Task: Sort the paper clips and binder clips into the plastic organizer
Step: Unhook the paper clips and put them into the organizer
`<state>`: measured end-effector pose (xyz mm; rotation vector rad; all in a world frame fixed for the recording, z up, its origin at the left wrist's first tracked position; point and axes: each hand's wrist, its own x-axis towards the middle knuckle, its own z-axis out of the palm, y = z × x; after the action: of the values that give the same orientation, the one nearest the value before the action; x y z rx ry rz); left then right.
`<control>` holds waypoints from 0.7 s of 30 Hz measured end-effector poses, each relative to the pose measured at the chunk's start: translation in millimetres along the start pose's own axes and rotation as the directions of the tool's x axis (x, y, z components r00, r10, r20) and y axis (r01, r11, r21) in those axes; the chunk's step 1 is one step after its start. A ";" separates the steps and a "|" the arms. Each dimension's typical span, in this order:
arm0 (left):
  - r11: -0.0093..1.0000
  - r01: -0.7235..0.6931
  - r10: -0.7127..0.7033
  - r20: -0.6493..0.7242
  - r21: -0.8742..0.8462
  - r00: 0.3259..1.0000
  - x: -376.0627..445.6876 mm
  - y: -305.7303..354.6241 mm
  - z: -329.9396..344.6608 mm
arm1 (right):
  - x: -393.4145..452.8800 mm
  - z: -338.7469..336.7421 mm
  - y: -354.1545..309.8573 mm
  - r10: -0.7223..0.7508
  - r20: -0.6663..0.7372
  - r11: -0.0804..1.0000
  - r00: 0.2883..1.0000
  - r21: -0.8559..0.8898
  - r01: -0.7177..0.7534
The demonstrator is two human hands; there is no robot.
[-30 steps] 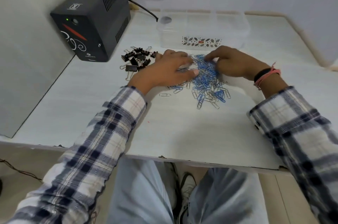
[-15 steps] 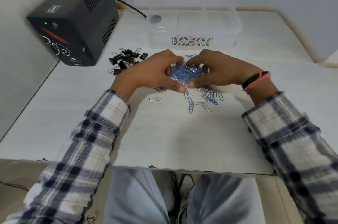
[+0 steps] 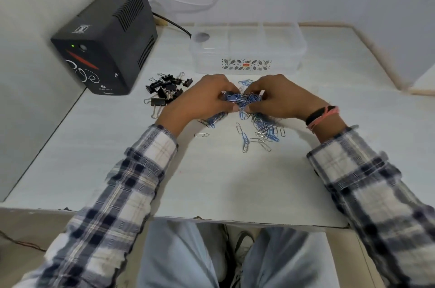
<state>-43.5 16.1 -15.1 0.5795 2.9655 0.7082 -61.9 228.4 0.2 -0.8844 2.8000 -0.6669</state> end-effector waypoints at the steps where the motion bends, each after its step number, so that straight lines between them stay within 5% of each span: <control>1: 1.000 0.006 -0.007 -0.022 -0.019 1.000 -2.3 2.2 0.9 | -0.4 1.9 0.2 0.016 -0.001 1.000 1.000 0.022 -0.016; 10: 0.854 0.138 -0.181 -0.038 -0.501 0.983 -10.4 9.1 -9.0 | -10.7 -9.1 12.9 0.118 0.012 0.929 0.993 0.351 -0.114; 16: 0.619 0.168 -0.216 0.038 -0.768 0.976 -7.7 22.0 -18.4 | -23.3 -29.6 20.1 0.211 0.089 0.606 0.973 0.769 -0.202; 21: 0.527 0.123 -0.206 0.014 -0.841 0.978 19.1 42.8 -42.5 | -18.2 -68.4 29.6 0.283 0.042 0.464 0.958 0.869 -0.175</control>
<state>-51.6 40.2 42.8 0.1602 2.2151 1.9713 -79.3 285.8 47.9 -0.2294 2.0452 -1.8627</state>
